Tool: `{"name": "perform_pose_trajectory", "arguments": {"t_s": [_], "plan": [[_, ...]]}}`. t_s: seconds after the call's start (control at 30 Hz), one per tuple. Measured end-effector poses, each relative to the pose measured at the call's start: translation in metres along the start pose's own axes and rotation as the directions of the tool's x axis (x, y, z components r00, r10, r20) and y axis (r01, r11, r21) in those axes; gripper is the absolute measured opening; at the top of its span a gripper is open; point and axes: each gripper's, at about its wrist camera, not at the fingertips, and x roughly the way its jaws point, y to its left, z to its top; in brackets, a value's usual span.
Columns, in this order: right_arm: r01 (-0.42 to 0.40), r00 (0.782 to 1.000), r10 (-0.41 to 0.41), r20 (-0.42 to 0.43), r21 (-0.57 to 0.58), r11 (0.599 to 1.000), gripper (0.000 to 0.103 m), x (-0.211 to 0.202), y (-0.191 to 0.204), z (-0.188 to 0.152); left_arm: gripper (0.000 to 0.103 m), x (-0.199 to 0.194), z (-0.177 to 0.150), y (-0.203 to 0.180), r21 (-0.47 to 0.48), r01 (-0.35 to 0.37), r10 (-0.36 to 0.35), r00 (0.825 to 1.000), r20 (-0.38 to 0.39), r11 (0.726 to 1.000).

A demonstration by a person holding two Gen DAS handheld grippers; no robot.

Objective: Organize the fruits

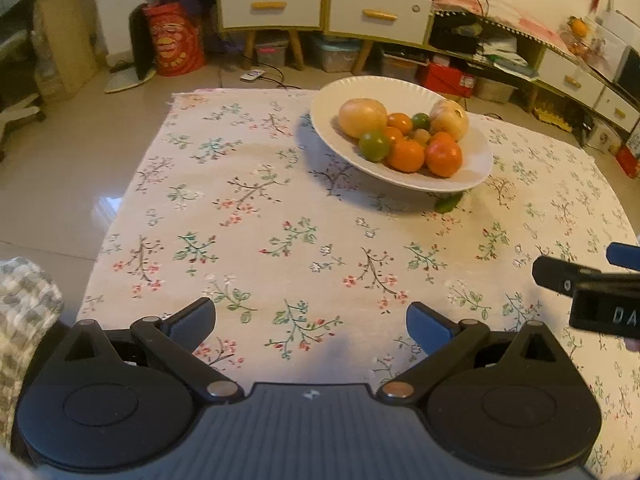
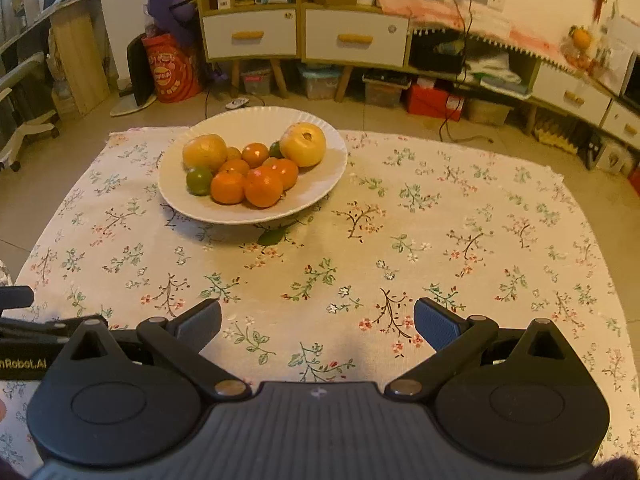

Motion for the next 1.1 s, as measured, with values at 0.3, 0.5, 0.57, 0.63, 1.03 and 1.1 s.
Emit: {"name": "perform_pose_trajectory", "arguments": {"t_s": [0.3, 0.5, 0.57, 0.63, 1.03, 1.1], "plan": [[0.034, 0.999, -0.033, 0.042, -0.004, 0.999, 0.103, -0.005, 0.010, -0.001, 0.088, -0.010, 0.001, -0.005, -0.003, -0.044, 0.044, 0.999, 0.027, 0.999], [0.050, 0.998, -0.051, 0.036, 0.020, 0.999, 0.103, -0.001, 0.007, -0.001, 0.088, -0.010, 0.000, -0.010, 0.012, -0.036, 0.036, 0.999, 0.026, 0.999], [0.050, 0.998, -0.051, 0.034, 0.024, 0.998, 0.103, -0.001, 0.006, -0.001, 0.088, -0.009, -0.001, -0.011, 0.016, -0.032, 0.032, 0.999, 0.025, 0.999], [0.055, 0.998, -0.055, 0.036, 0.025, 0.998, 0.103, 0.000, 0.006, -0.001, 0.088, -0.008, -0.001, -0.012, 0.012, -0.032, 0.031, 0.999, 0.022, 0.999], [0.067, 0.997, -0.068, 0.033, 0.031, 0.997, 0.103, 0.003, 0.004, -0.002, 0.088, -0.009, -0.001, -0.012, 0.008, -0.026, 0.026, 1.000, 0.016, 1.000], [0.070, 0.997, -0.071, 0.034, 0.036, 0.997, 0.103, 0.002, 0.003, -0.001, 0.088, -0.009, -0.001, -0.013, 0.011, -0.029, 0.028, 0.999, 0.020, 1.000]]}}
